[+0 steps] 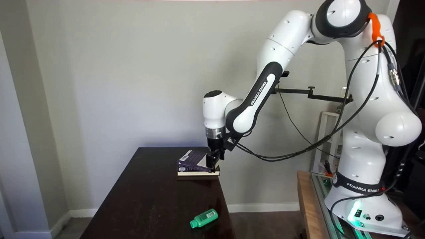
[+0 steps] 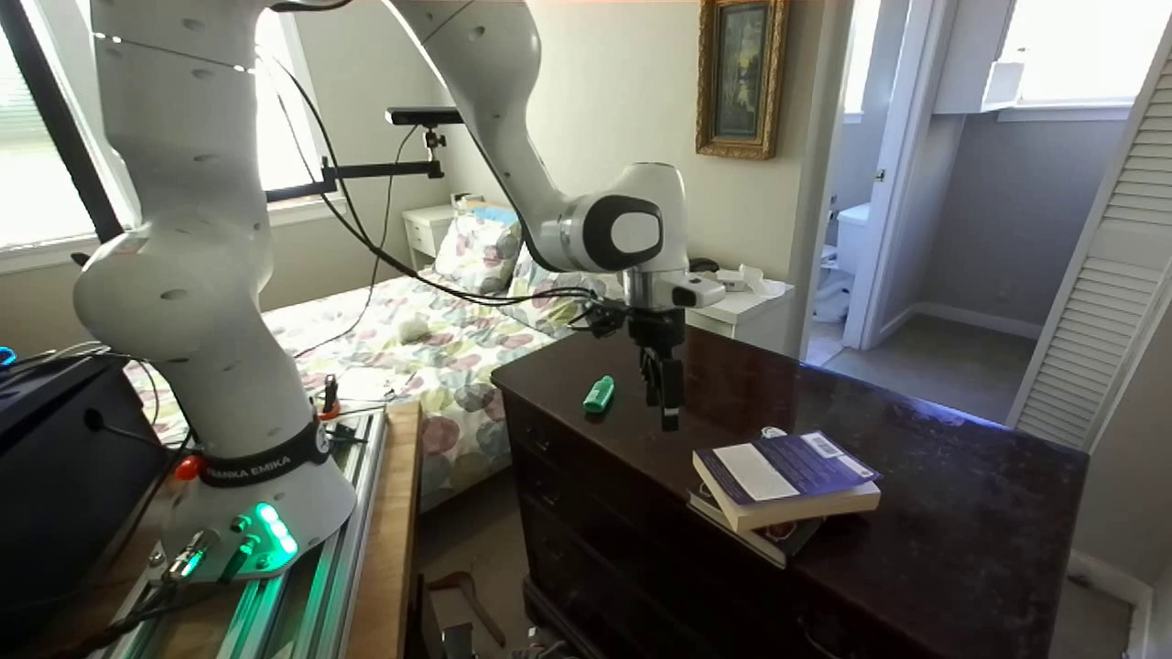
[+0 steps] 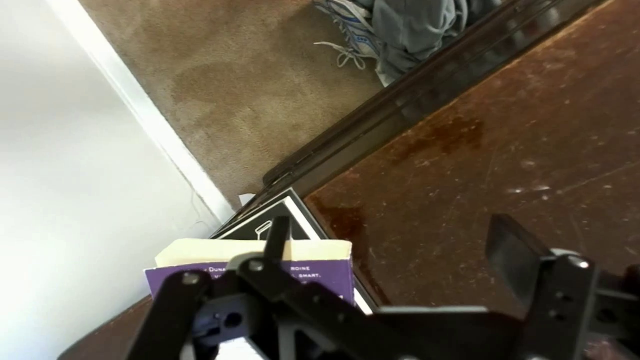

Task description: Unstack the two books.

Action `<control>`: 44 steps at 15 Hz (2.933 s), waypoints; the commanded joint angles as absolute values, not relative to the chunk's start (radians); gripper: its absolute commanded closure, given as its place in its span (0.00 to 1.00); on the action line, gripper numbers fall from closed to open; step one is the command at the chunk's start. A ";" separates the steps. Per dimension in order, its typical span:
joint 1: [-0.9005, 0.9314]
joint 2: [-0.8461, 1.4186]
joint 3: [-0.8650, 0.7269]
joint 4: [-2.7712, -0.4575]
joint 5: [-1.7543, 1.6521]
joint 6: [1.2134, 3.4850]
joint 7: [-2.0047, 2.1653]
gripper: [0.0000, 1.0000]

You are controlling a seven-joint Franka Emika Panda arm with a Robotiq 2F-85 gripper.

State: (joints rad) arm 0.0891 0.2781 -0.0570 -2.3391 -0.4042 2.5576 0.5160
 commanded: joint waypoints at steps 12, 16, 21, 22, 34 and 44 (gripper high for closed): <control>0.284 0.584 -0.290 -2.114 -0.611 2.656 0.611 0.00; 0.312 0.628 -0.328 -2.084 -0.644 2.667 0.633 0.28; 0.309 0.638 -0.328 -2.077 -0.647 2.664 0.635 0.62; 0.304 0.633 -0.320 -2.081 -0.636 2.660 0.628 0.68; 0.225 0.462 -0.175 -2.123 -0.377 2.613 0.454 0.71; 0.380 0.564 -0.343 -2.099 -0.775 2.567 0.656 0.02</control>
State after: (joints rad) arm 0.3215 0.5147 -0.2924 -2.1180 -0.6349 2.5979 0.5496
